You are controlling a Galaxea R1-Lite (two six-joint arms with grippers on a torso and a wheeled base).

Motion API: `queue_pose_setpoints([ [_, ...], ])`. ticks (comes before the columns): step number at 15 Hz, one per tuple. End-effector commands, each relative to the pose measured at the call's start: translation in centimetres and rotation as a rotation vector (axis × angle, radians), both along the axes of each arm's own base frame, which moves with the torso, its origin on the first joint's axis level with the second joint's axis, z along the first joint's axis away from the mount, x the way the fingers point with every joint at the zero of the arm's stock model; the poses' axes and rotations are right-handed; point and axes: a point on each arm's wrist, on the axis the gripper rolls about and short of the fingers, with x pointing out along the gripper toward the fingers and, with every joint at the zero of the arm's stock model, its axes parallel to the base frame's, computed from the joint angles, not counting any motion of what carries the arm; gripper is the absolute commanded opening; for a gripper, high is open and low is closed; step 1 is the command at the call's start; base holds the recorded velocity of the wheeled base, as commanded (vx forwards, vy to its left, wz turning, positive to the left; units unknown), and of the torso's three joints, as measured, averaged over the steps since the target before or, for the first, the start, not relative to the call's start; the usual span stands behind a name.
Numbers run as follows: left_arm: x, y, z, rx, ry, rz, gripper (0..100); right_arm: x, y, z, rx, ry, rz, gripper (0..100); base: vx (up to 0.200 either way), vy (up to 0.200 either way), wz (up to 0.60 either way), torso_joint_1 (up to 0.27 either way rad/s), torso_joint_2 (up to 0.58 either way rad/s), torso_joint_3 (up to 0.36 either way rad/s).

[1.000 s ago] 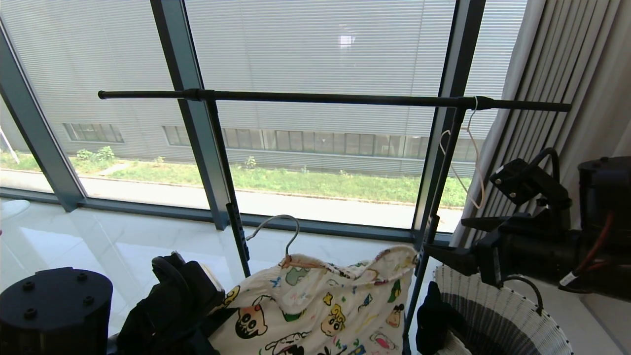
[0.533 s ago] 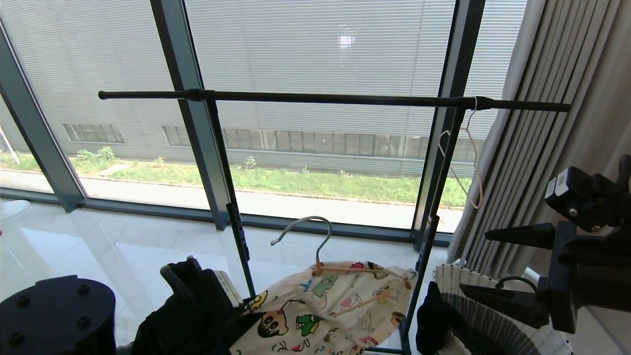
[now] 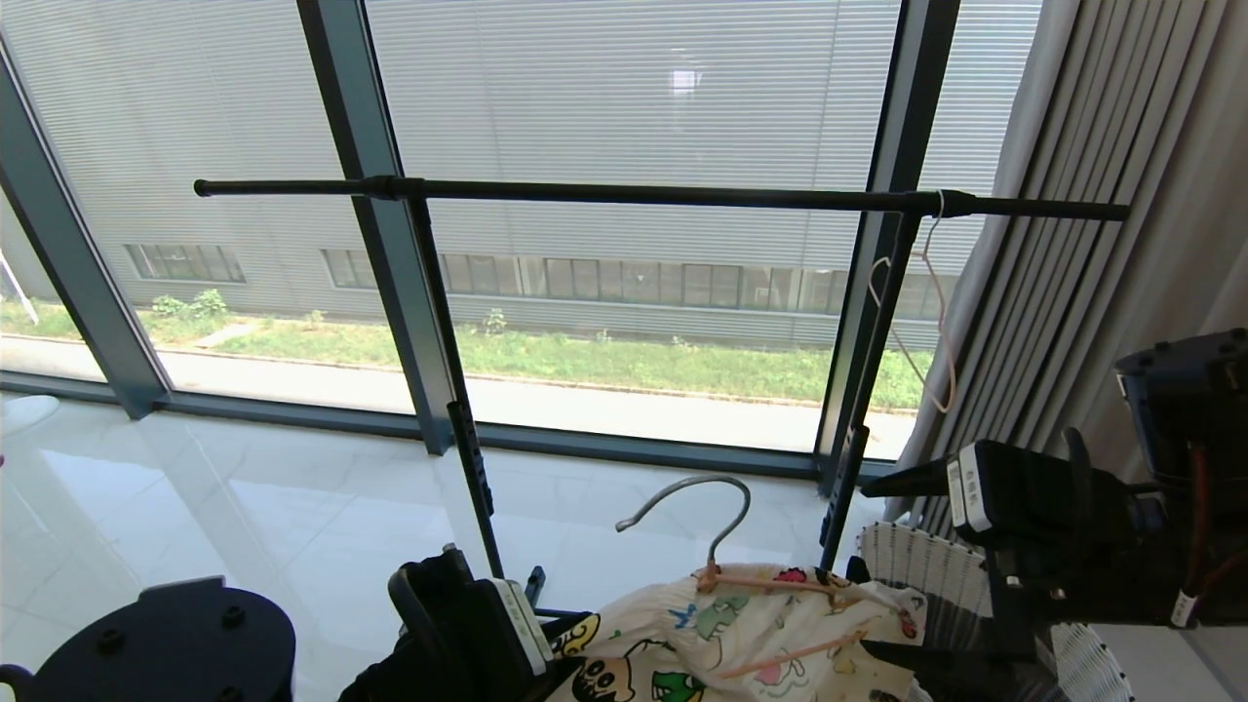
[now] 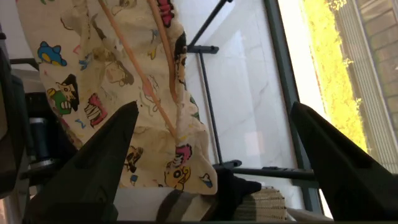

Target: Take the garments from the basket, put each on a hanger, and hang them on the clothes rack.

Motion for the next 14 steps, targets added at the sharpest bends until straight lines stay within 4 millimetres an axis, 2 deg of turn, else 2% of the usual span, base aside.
queue_pose_setpoints([
  [1, 0.0, -0.3, -0.3, 0.013, 0.009, -0.009, 0, 1.0, 1.8, -1.0, -0.031, 0.032, 0.041, 100, 0.000, 0.000, 0.00, 0.000, 0.00, 0.000],
  [5, -0.1, -0.3, -0.3, 0.009, 0.007, -0.014, 0, 1.9, 4.5, -1.4, -0.050, 0.041, 0.088, 100, 0.000, 0.000, 0.00, 0.000, 0.00, 0.000],
  [14, 0.0, -0.5, 0.2, -0.026, -0.021, -0.011, 0, 1.9, 5.6, -2.2, -0.103, 0.032, 0.066, 100, 0.000, 0.000, 0.00, 0.000, 0.00, 0.000],
])
